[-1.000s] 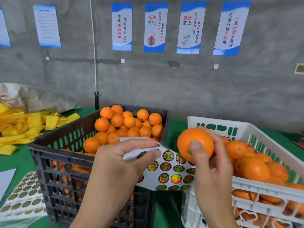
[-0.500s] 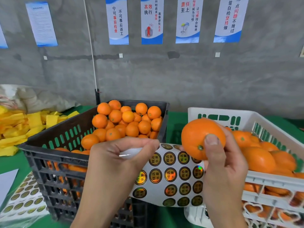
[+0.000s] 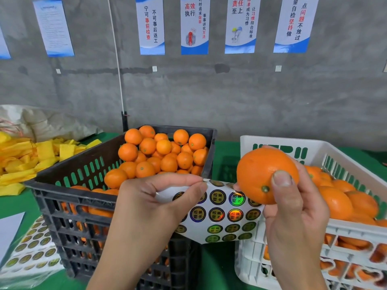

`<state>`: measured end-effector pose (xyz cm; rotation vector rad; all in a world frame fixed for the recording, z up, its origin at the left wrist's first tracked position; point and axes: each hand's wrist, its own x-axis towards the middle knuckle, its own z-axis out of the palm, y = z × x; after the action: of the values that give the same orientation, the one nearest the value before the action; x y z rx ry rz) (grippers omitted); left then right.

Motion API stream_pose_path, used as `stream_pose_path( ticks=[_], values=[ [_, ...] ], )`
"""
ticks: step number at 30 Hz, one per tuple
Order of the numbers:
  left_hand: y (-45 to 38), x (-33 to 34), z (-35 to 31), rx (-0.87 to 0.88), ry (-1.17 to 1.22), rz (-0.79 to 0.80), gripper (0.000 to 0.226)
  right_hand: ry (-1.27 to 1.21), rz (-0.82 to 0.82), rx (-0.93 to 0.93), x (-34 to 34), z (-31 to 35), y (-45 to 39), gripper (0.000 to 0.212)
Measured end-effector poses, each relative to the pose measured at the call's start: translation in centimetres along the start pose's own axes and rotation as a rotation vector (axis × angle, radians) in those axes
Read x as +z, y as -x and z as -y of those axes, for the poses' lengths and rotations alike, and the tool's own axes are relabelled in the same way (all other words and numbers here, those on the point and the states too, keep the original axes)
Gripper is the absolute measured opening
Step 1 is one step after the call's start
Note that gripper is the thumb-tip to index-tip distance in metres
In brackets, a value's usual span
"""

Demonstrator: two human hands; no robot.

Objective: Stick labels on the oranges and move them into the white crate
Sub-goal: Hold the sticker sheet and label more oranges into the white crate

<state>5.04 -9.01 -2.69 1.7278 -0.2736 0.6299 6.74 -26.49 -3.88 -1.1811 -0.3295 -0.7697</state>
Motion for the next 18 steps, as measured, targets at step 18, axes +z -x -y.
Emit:
stream_pose_path(
  ticks=[18],
  values=[
    [-0.1, 1.3, 0.1, -0.092, 0.106, -0.135, 0.009, 0.376, 0.219, 0.002, -1.3, 0.6, -0.5, 0.066]
  ],
)
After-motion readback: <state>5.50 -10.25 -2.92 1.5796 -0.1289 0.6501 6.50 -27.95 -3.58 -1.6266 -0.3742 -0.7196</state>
